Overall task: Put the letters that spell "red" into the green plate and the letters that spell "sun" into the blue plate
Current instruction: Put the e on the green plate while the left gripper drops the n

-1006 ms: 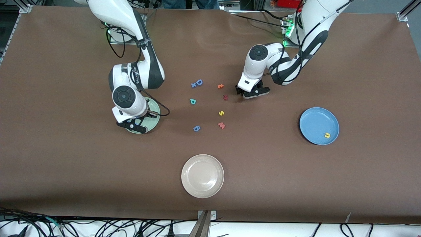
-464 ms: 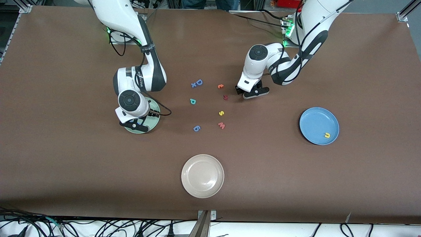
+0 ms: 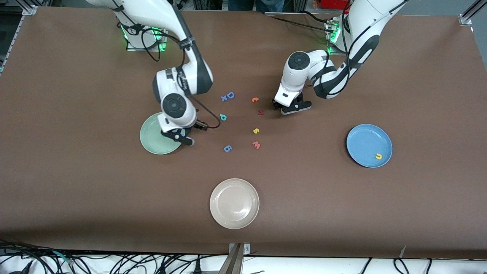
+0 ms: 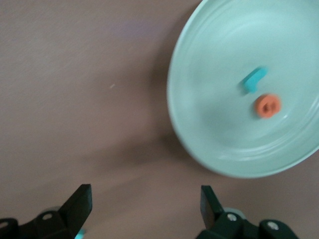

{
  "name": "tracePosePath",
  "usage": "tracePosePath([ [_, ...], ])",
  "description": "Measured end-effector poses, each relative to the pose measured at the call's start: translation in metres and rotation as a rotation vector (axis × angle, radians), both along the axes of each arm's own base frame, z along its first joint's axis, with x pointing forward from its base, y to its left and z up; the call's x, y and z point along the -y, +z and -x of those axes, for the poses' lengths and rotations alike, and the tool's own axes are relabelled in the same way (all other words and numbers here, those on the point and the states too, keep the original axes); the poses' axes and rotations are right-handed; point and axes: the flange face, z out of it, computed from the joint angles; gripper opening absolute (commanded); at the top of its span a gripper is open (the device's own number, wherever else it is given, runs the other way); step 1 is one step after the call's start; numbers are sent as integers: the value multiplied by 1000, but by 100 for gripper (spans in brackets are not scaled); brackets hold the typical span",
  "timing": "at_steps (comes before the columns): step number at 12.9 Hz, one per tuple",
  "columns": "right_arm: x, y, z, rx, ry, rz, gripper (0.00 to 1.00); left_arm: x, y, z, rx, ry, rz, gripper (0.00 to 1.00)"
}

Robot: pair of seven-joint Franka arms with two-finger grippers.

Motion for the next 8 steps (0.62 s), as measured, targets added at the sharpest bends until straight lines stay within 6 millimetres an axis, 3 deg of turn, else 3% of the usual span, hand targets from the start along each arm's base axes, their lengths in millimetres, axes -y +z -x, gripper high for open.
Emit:
tracePosePath([
  [3,-55,-8,30,71,-107,-7,96,-3,1,-9,6,16,4,16],
  [5,-77,-22,46,114,-166,3,95,-10,3,-19,13,38,6,15],
  [8,-96,-42,62,151,-228,11,92,-32,20,-64,23,81,-25,16],
])
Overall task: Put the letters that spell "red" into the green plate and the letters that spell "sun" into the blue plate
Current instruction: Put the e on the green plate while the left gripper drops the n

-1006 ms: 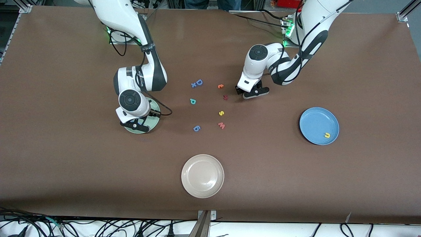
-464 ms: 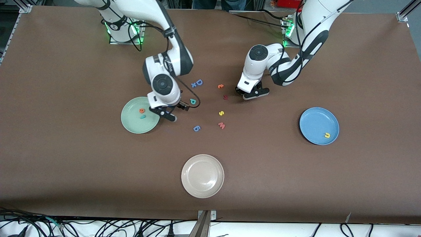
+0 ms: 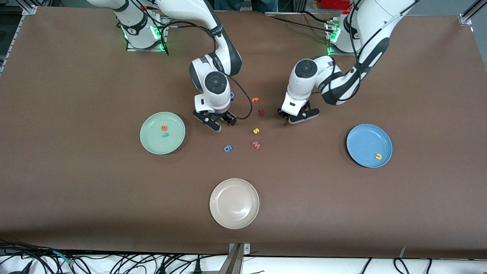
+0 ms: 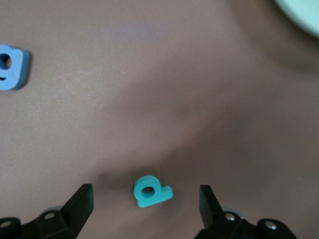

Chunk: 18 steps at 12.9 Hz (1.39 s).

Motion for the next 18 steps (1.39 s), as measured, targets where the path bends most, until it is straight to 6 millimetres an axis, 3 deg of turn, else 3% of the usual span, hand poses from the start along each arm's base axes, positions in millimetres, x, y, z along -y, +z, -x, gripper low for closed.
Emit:
tracePosePath([
  [3,-3,-15,8,-8,-21,9,84,-35,49,-75,-109,-26,-34,17],
  [6,-2,-17,8,-12,-47,0,72,-108,103,-138,-203,-154,-53,18],
  [8,-2,-17,8,-15,-64,-8,61,-170,104,-156,-236,-259,-33,18],
  [10,-2,-16,8,-15,-69,-9,41,-233,91,-165,-264,-350,6,20],
  [11,-2,-16,8,-16,-70,-8,34,-261,81,-167,-279,-374,27,31],
  [12,-1,-15,7,-22,-73,-6,25,-283,70,-168,-287,-387,42,74],
  [13,-1,-15,7,-22,-73,-6,20,-301,60,-170,-280,-393,50,100],
  [15,-1,-14,7,-22,-74,-7,20,-308,52,-175,-254,-394,64,100],
  [18,2,-12,5,-22,-79,-5,20,-282,77,-187,-207,-390,85,100],
])
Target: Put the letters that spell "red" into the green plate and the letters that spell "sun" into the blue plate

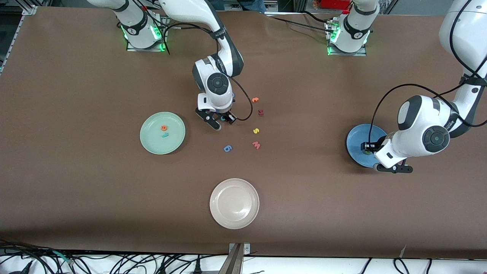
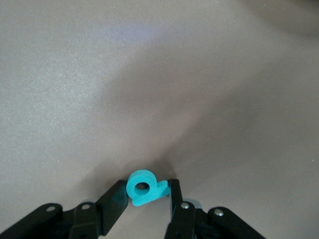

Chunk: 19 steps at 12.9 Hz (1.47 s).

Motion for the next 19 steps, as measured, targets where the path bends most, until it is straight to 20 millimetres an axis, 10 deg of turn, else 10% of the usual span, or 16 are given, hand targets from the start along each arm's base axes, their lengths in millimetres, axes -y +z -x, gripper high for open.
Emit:
tracePosePath([
  [3,28,19,-26,-18,20,25,20,87,28,5,17,60,50,100],
  [9,154,90,-98,-87,208,49,21,299,35,67,81,156,74,100],
  [11,188,94,-112,-101,244,45,45,347,23,92,108,187,82,100],
  [13,208,84,-116,-122,240,51,100,384,-8,114,163,212,47,100],
  [19,210,82,-120,-128,301,63,100,419,-86,145,200,236,16,97],
])
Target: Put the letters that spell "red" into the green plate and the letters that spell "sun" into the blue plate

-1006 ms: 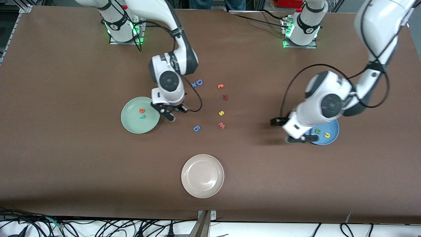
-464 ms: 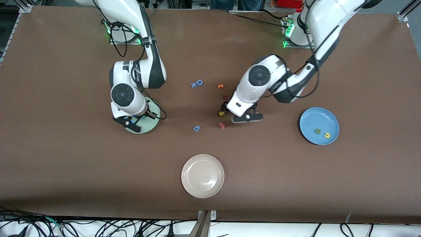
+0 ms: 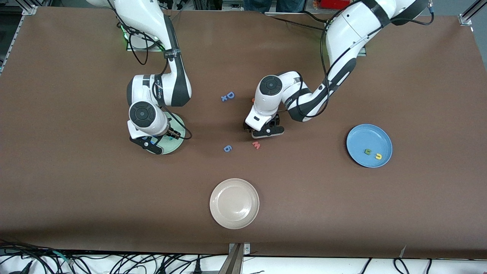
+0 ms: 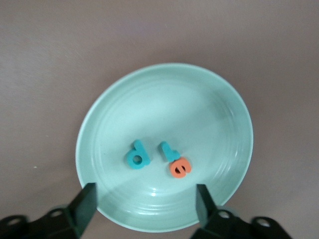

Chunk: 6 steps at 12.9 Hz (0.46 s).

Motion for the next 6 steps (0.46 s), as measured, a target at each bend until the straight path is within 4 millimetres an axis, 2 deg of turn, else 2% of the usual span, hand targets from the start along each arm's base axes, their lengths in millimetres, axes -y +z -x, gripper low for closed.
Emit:
tracePosePath([
  [1,5,15,-7,-4,21,-7,100,1,1,-3,5,3,4,93],
  [3,25,64,-26,-20,101,-31,100,5,0,-4,6,2,9,85],
  [5,59,115,-45,2,191,-70,100,7,-8,-1,4,-6,-4,77],
  [6,77,135,-53,23,218,-115,100,9,-11,1,4,-9,-11,70],
])
